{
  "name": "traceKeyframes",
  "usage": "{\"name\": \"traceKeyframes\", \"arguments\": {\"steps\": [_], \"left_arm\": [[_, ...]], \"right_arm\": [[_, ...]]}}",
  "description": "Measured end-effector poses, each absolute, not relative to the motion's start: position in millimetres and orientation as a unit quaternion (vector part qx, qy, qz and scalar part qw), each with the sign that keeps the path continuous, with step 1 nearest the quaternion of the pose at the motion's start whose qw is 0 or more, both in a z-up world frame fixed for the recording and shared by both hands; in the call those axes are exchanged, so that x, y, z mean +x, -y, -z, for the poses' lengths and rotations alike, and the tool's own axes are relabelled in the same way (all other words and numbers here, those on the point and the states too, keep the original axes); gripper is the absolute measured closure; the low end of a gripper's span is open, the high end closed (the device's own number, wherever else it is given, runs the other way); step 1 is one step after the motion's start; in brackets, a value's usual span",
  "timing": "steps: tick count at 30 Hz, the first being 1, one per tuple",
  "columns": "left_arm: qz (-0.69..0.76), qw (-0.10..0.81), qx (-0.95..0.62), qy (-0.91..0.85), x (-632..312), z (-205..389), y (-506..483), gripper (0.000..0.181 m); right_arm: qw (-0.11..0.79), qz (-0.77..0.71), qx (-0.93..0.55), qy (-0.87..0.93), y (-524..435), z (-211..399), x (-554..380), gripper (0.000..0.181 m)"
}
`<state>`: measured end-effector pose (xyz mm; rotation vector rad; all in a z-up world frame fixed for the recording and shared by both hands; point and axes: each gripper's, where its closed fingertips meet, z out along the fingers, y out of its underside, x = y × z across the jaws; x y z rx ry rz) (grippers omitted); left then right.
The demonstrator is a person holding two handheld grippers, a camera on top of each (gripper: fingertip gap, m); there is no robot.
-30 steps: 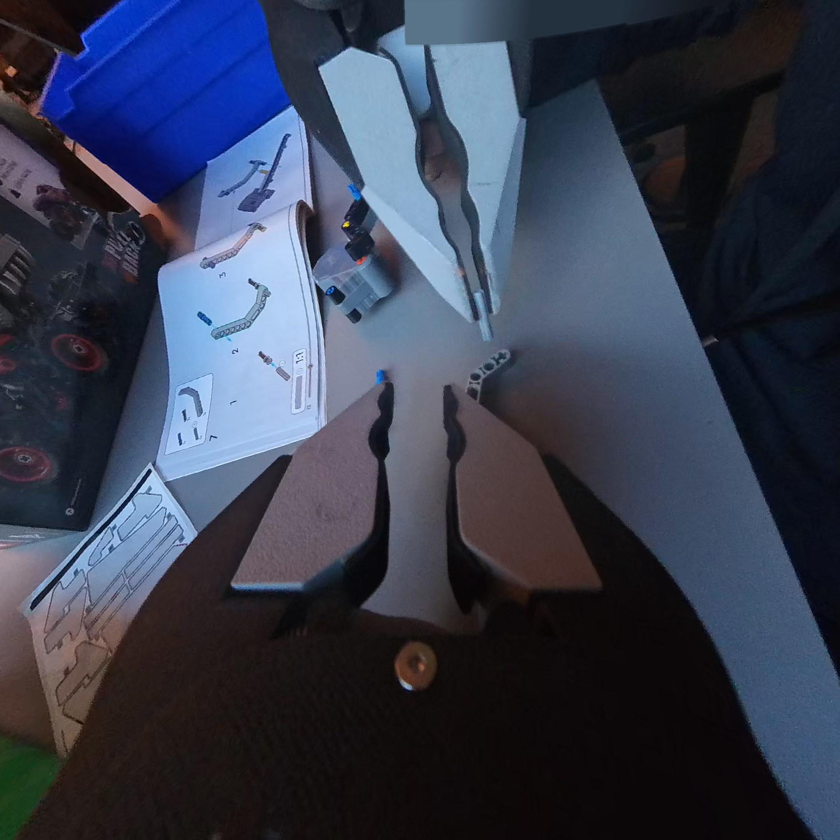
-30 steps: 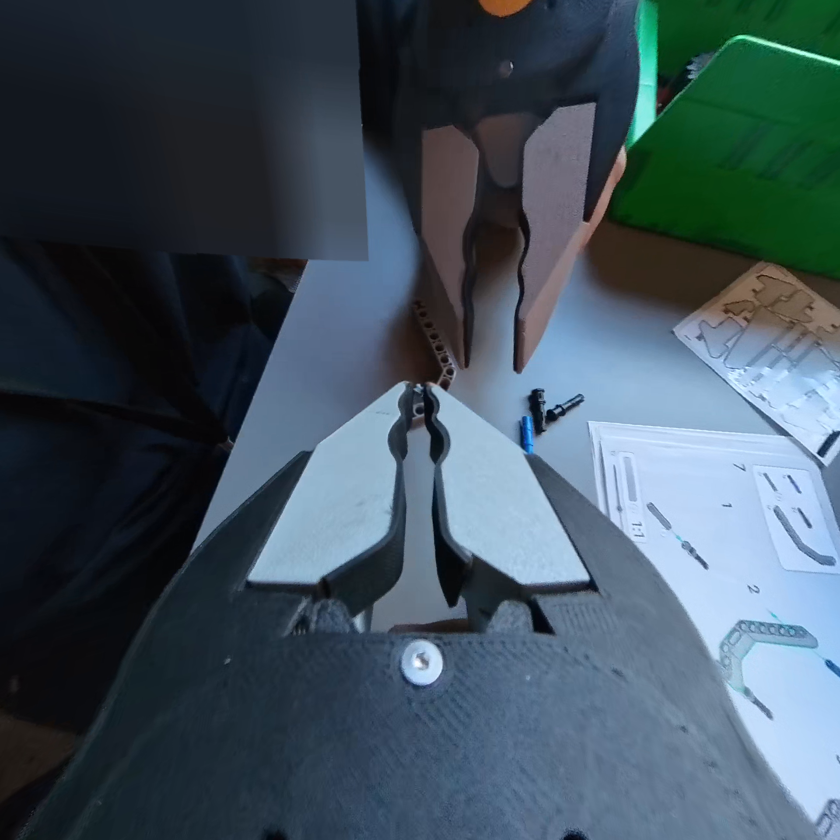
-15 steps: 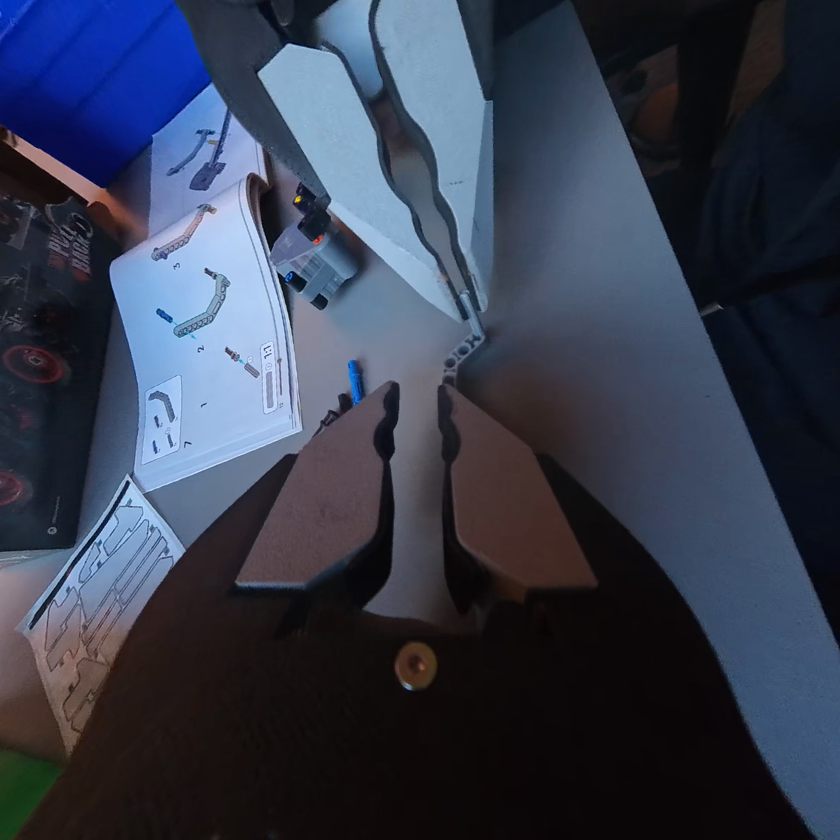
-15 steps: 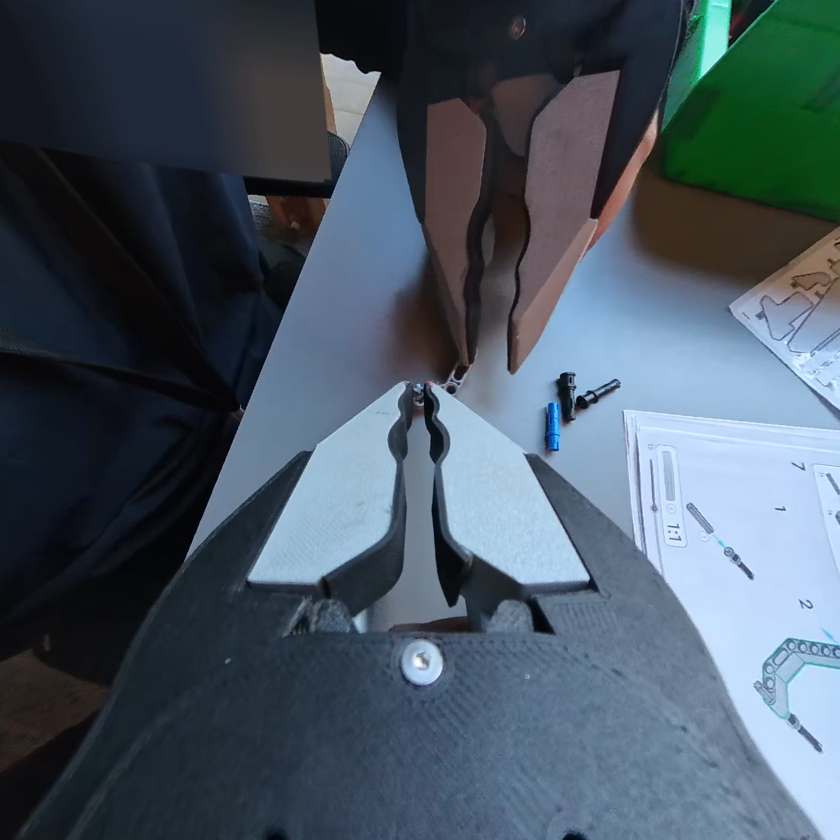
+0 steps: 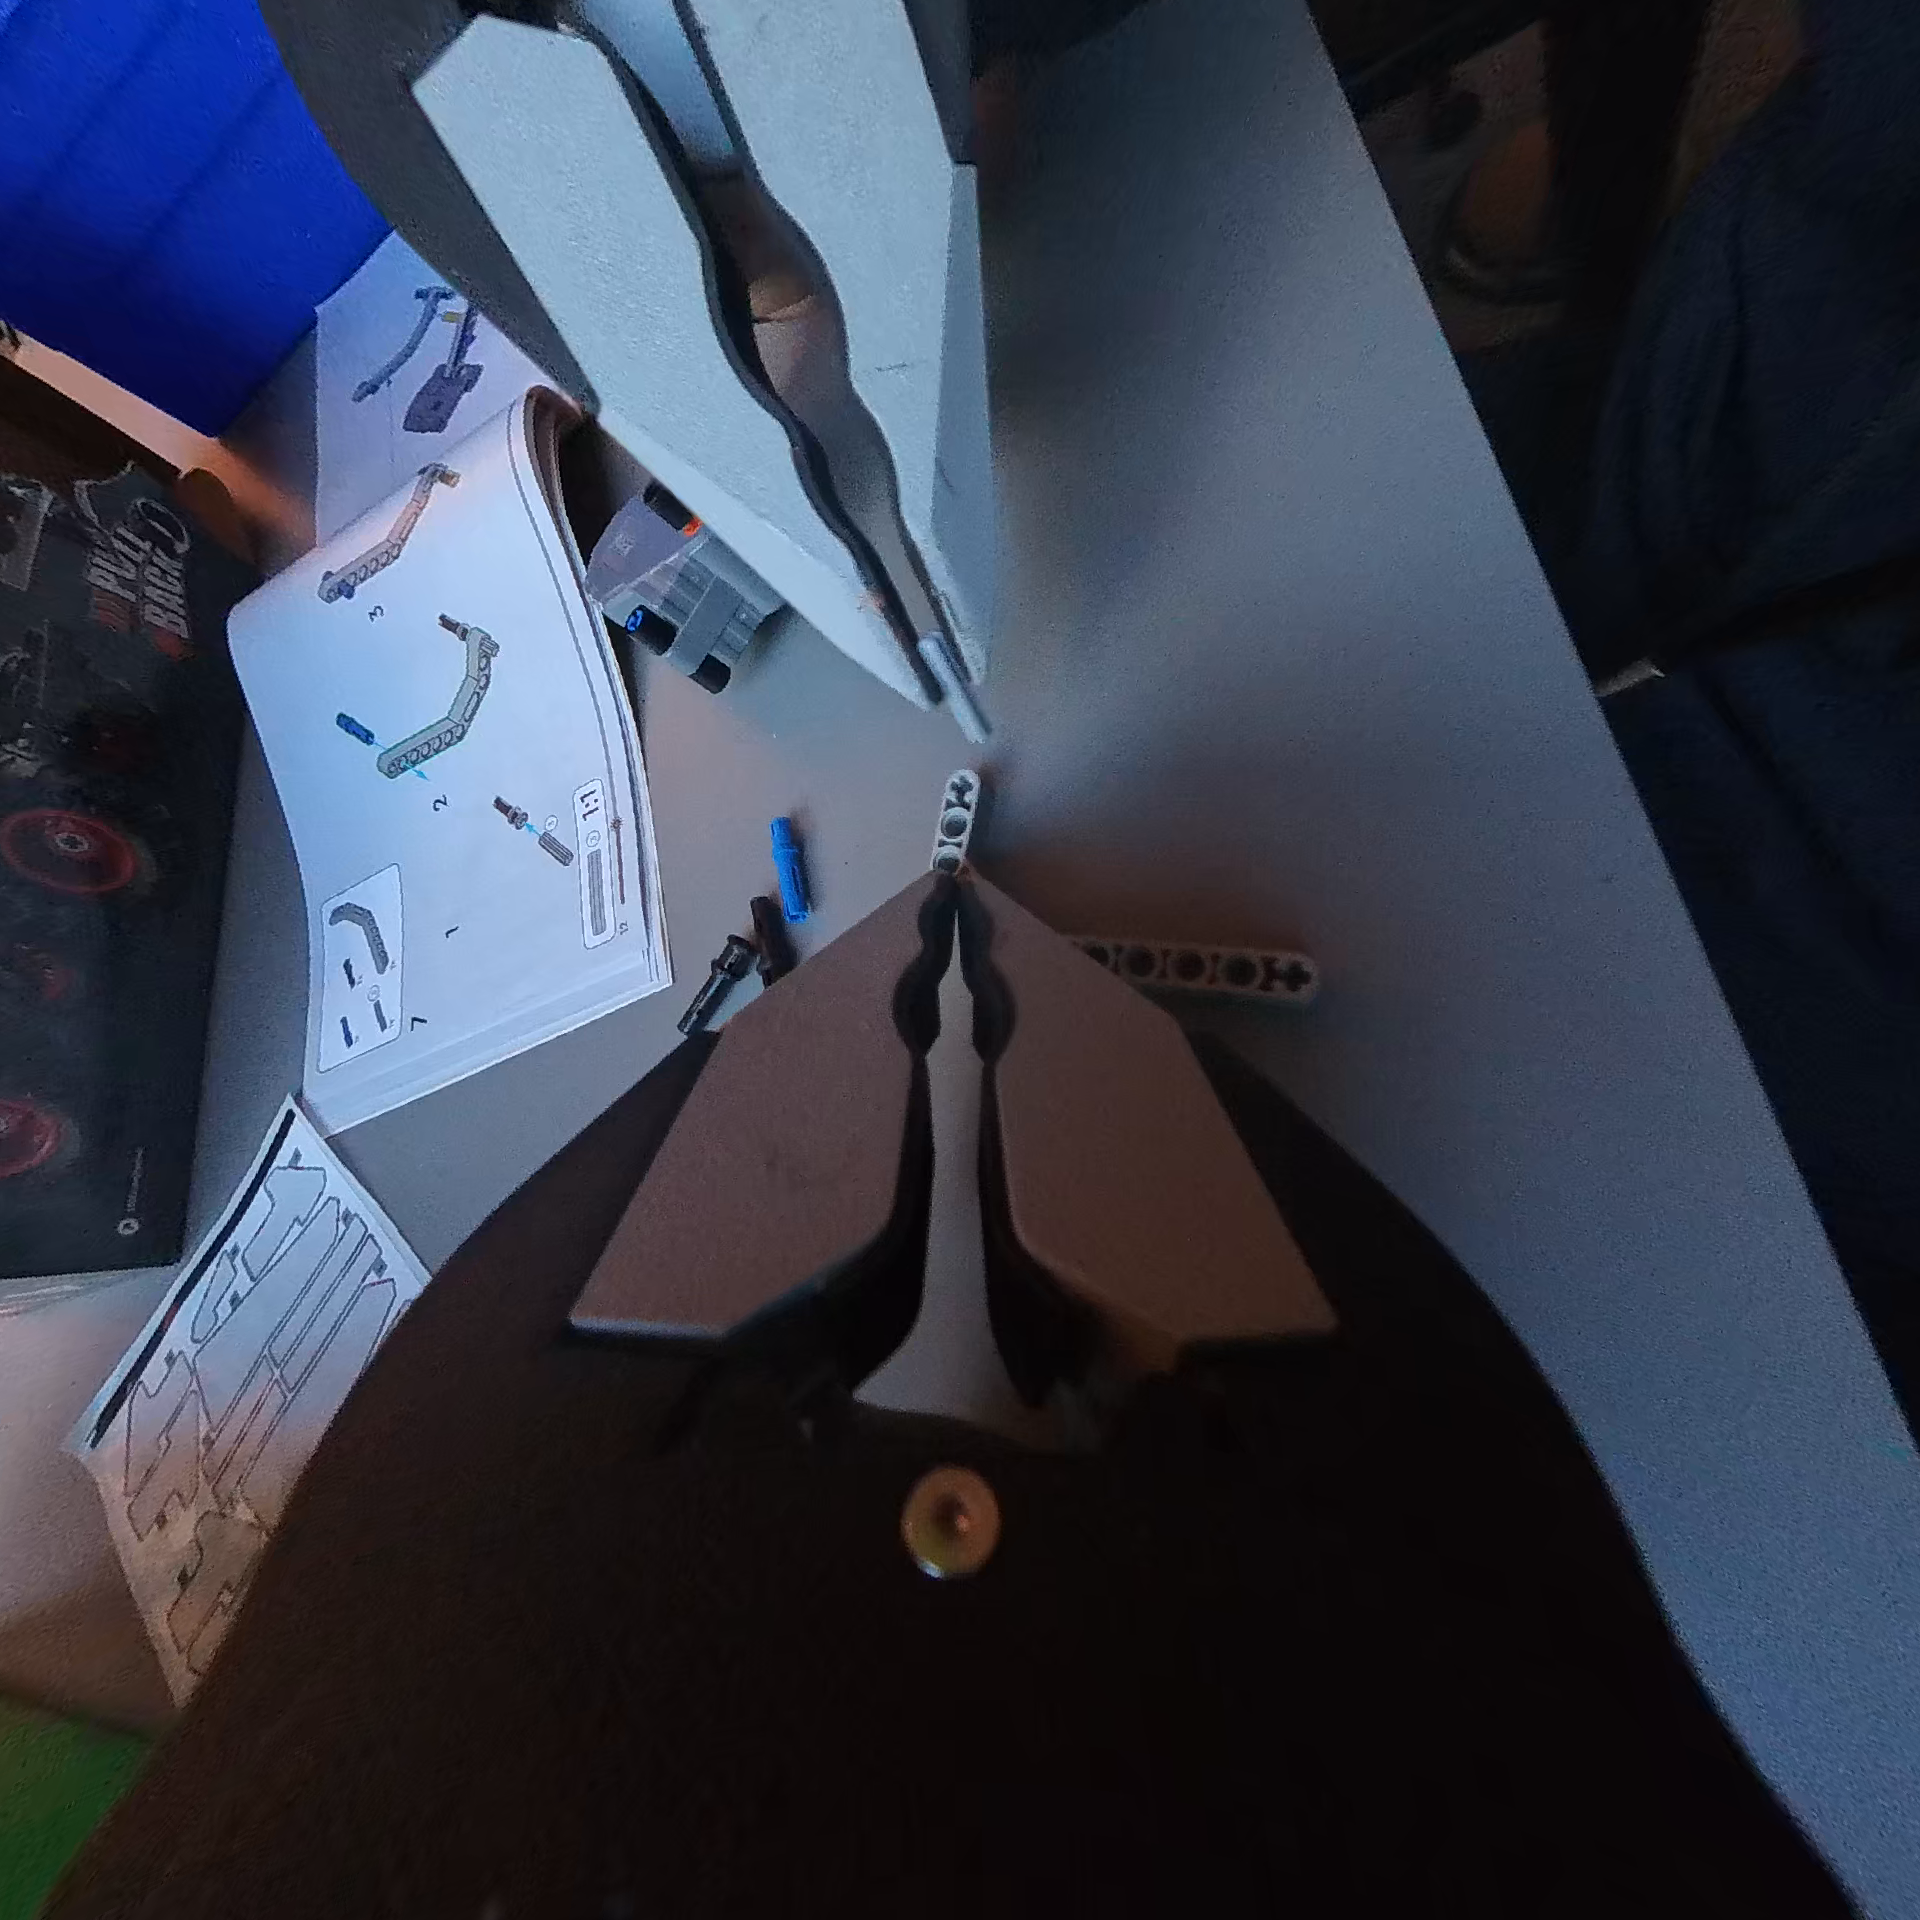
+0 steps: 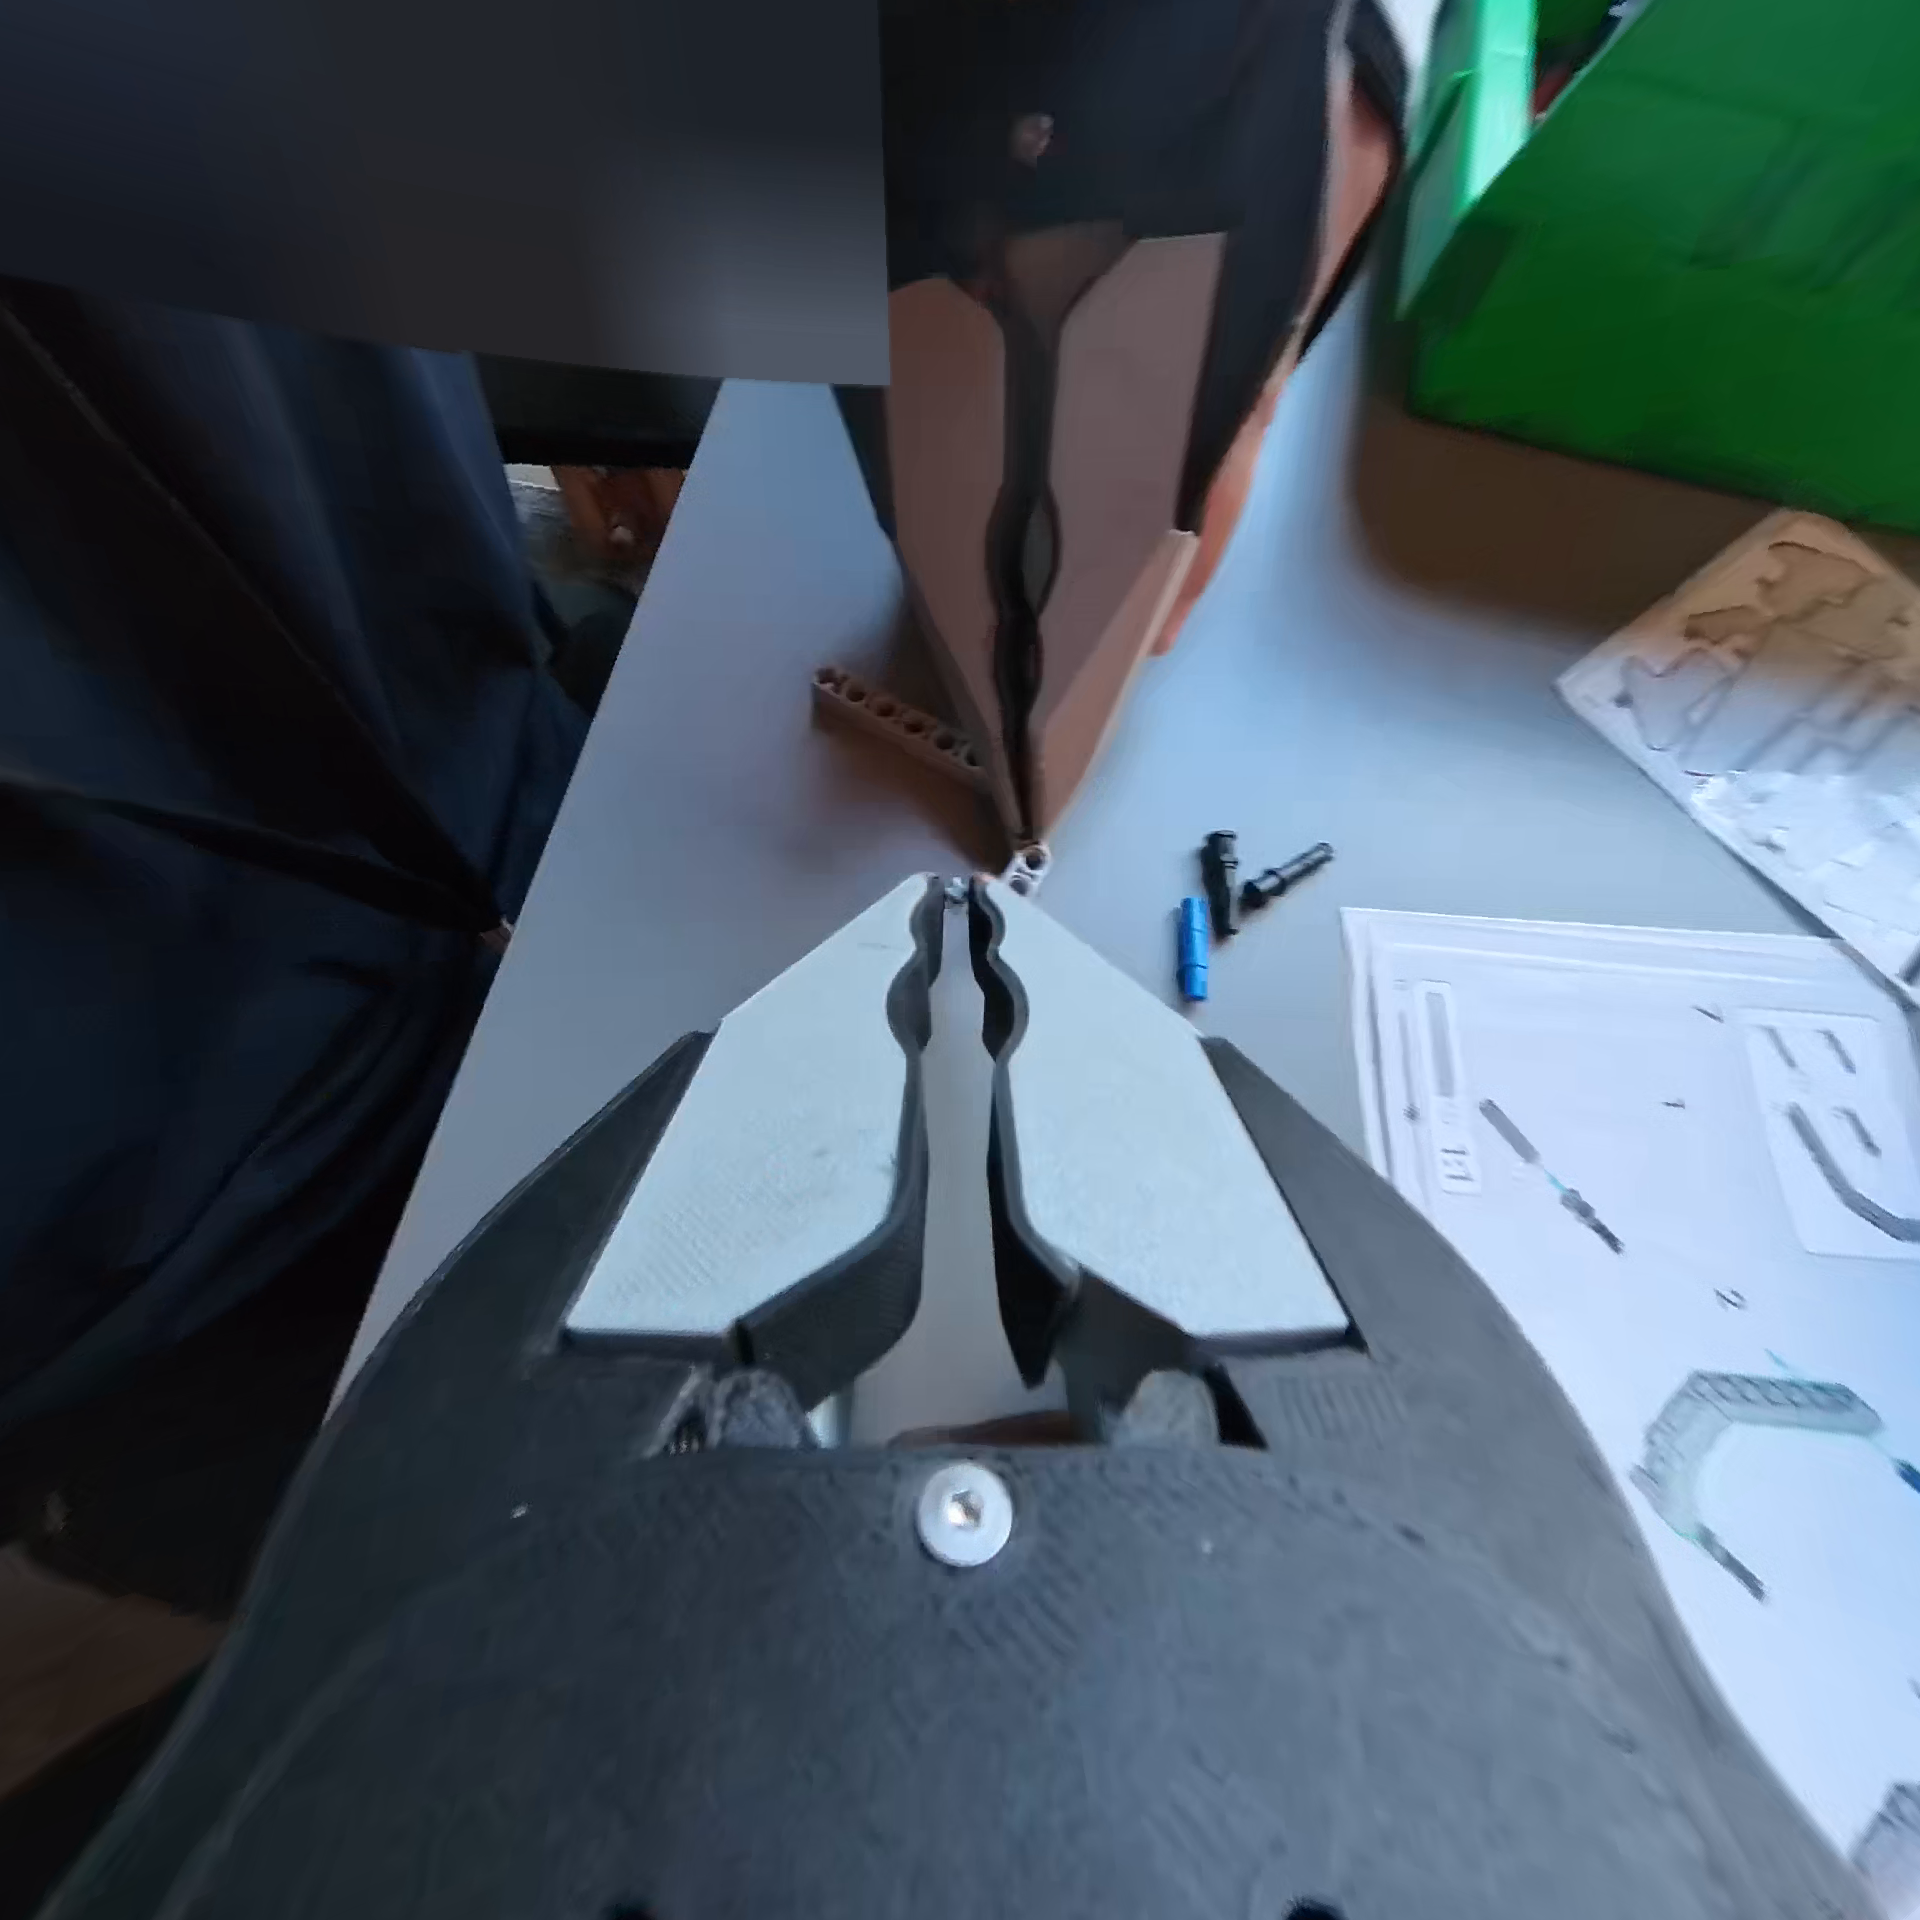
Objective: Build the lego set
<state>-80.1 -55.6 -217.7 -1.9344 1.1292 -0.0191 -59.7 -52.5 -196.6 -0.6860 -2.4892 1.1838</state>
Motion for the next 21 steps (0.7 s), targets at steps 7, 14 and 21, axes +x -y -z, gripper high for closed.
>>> {"name": "traceKeyframes", "arguments": {"steps": [7, 14, 21], "left_arm": [[0.041, 0.427, -0.779, -0.456, -77, 218, 58, 0.181], [0.053, 0.426, -0.770, -0.472, -73, 218, 63, 0.181], [0.057, 0.425, -0.769, -0.474, -72, 218, 63, 0.181]], "right_arm": [[0.164, -0.392, -0.245, 0.871, 48, 201, -65, 0.179], [0.171, -0.385, -0.249, 0.872, 48, 203, -68, 0.179], [0.158, -0.377, -0.232, 0.883, 55, 209, -61, 0.179]]}}
